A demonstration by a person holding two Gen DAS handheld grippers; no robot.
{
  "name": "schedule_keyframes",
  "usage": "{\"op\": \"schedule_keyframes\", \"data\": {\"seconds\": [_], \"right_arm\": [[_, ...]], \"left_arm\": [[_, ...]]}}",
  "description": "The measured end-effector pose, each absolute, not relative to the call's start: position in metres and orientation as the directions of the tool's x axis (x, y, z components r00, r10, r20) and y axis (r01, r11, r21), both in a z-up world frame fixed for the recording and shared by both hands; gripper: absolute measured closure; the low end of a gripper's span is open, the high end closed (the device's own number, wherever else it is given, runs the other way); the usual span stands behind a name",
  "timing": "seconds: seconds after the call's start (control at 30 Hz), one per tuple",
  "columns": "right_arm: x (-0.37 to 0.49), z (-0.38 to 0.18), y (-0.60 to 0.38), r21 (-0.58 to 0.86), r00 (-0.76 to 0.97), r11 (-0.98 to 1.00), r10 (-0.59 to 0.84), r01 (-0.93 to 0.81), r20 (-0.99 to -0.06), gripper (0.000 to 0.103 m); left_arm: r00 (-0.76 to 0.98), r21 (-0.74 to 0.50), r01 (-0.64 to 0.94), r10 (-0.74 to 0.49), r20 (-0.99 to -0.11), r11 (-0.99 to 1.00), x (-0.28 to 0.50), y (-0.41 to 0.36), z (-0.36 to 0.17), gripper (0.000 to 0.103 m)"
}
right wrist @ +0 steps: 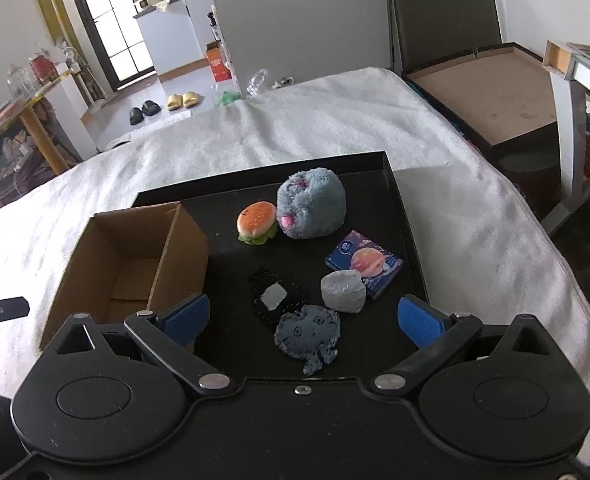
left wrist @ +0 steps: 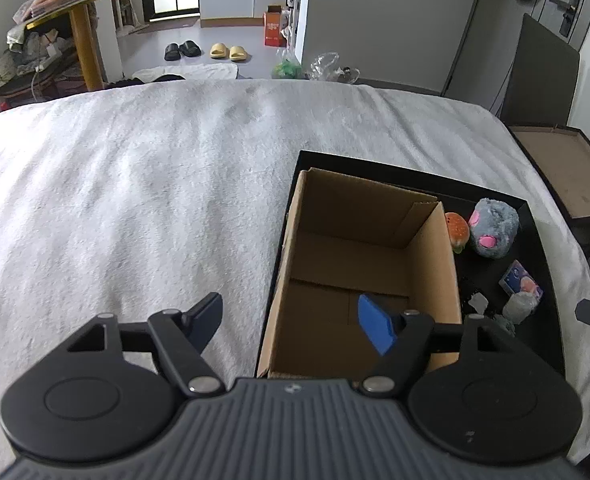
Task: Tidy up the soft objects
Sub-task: 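Move the right tool to the grey plush ball and close on it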
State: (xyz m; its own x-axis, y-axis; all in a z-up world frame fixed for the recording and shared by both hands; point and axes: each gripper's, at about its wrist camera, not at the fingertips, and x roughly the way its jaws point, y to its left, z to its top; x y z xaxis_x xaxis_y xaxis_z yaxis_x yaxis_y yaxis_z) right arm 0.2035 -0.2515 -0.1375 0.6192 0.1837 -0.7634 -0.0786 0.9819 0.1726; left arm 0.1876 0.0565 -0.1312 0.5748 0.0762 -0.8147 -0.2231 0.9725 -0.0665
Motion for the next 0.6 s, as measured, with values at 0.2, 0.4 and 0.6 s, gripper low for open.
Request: {"op": "schedule_keyframes", "data": {"seconds": [0.2,0.4,0.6], "right_arm": [[0.234,-0.151,-0.249,0.168,0.611,0.983,0.175,-0.070,-0.772,0.003],[0.269,-0.169,-0.244,0.163,0.593,0.984,0.171,-0.067,-0.787,0.003],[0.303,-0.184,-0.239,0.165,0.565,0.984,0.178,-0.075,-0.805,0.003]], "left_arm": [[0.553,-0.055,-0.231,0.085,-0.829,0.971,0.215,0.059,-0.145,0.035],[0.512,-0.058,-0.253,0.083,-0.855,0.966,0.244,0.067,-0.162,0.038],[0.481,-0.056,-0.269,0.084,-0.873,0.962,0.270,0.069,-0.175,0.042]]}}
